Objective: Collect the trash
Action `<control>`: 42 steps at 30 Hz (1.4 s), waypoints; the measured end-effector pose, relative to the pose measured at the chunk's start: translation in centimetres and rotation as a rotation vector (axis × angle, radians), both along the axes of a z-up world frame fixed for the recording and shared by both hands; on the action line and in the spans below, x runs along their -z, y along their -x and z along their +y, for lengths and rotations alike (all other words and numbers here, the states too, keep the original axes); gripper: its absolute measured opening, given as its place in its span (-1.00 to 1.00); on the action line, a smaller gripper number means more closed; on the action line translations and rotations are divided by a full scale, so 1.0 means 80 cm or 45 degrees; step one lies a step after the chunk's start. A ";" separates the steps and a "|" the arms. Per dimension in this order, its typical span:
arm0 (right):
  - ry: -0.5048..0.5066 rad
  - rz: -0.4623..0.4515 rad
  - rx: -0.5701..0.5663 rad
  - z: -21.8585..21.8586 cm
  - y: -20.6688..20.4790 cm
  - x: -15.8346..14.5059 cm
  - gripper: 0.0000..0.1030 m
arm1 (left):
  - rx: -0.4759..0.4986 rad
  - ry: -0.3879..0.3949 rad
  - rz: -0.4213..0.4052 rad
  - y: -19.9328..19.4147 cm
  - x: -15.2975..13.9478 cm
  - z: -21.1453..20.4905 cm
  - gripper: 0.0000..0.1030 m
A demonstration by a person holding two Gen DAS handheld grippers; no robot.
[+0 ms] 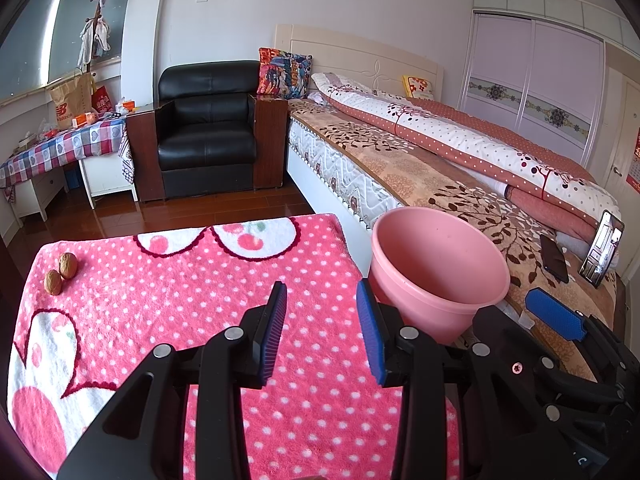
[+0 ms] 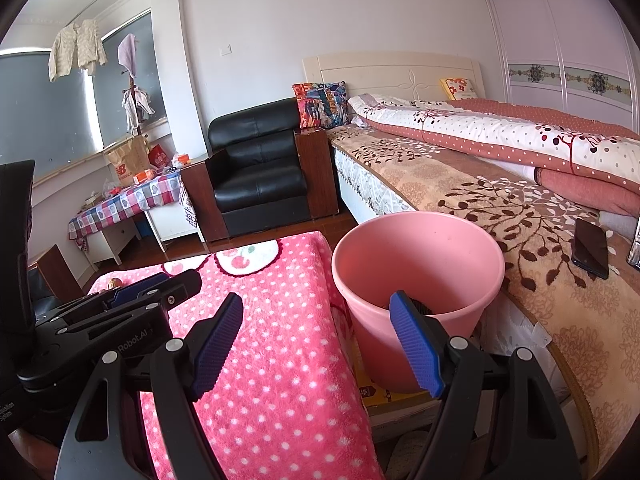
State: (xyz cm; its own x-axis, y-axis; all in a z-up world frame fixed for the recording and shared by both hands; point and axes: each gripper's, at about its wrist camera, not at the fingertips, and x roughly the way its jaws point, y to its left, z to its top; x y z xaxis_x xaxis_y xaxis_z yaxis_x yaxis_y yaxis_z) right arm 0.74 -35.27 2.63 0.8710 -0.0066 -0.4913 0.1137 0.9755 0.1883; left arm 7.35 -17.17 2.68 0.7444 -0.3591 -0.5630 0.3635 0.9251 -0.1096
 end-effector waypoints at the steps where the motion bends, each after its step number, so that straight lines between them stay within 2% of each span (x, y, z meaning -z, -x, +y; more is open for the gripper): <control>1: 0.000 0.001 0.000 0.000 0.000 0.000 0.45 | 0.000 -0.001 -0.001 0.000 0.000 0.000 -0.29; 42: -0.002 0.008 0.002 -0.002 0.000 0.004 0.45 | -0.002 -0.014 -0.008 0.002 0.004 -0.002 -0.29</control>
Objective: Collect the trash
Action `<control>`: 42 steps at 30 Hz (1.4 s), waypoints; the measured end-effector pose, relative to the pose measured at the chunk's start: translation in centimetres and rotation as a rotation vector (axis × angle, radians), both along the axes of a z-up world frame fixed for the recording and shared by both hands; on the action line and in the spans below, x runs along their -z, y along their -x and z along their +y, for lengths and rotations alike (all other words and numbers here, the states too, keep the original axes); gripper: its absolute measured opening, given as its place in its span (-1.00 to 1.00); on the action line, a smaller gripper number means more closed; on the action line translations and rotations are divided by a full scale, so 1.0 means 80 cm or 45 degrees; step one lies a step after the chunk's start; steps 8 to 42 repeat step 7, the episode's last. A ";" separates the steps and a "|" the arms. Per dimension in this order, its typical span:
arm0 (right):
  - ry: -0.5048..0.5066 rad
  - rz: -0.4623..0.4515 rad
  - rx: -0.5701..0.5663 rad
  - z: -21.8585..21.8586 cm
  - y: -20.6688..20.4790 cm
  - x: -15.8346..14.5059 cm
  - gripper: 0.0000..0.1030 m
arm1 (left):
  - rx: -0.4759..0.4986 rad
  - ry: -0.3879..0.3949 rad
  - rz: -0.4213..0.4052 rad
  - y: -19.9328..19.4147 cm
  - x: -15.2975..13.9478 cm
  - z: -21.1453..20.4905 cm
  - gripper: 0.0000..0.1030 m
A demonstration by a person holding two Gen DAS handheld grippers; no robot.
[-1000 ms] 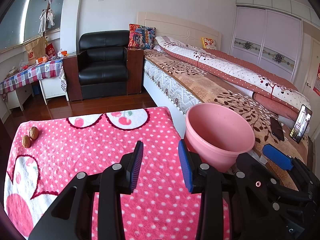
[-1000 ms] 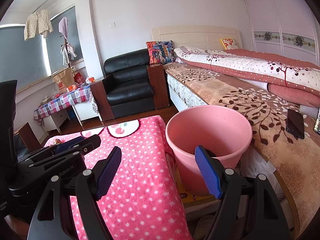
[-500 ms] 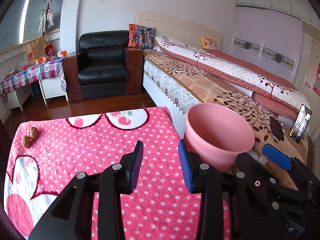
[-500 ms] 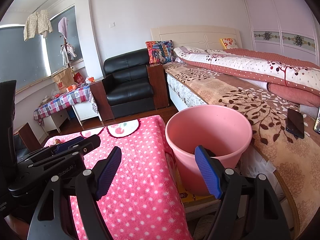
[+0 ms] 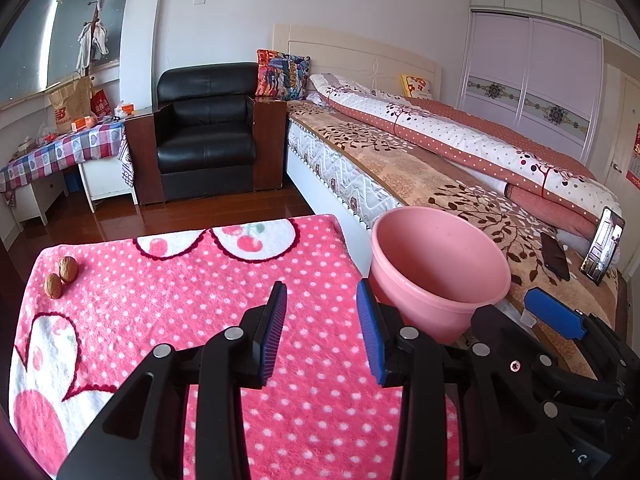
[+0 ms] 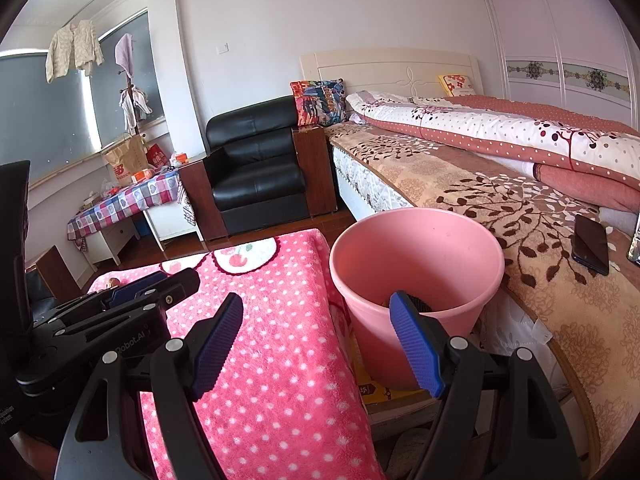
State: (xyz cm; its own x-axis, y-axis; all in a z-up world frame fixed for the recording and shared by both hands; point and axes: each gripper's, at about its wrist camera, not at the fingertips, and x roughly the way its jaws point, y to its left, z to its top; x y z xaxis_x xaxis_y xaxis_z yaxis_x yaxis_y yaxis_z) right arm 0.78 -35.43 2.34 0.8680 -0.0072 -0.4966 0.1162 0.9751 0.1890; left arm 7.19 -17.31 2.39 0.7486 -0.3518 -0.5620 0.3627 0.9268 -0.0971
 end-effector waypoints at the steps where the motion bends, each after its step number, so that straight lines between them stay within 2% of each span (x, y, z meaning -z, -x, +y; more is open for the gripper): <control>1: 0.000 0.000 0.000 0.000 0.000 0.000 0.45 | 0.000 -0.001 0.005 -0.001 0.001 0.000 -0.29; 42: -0.004 0.000 0.000 0.000 0.001 0.002 0.45 | 0.002 -0.002 0.001 -0.001 0.000 0.004 -0.29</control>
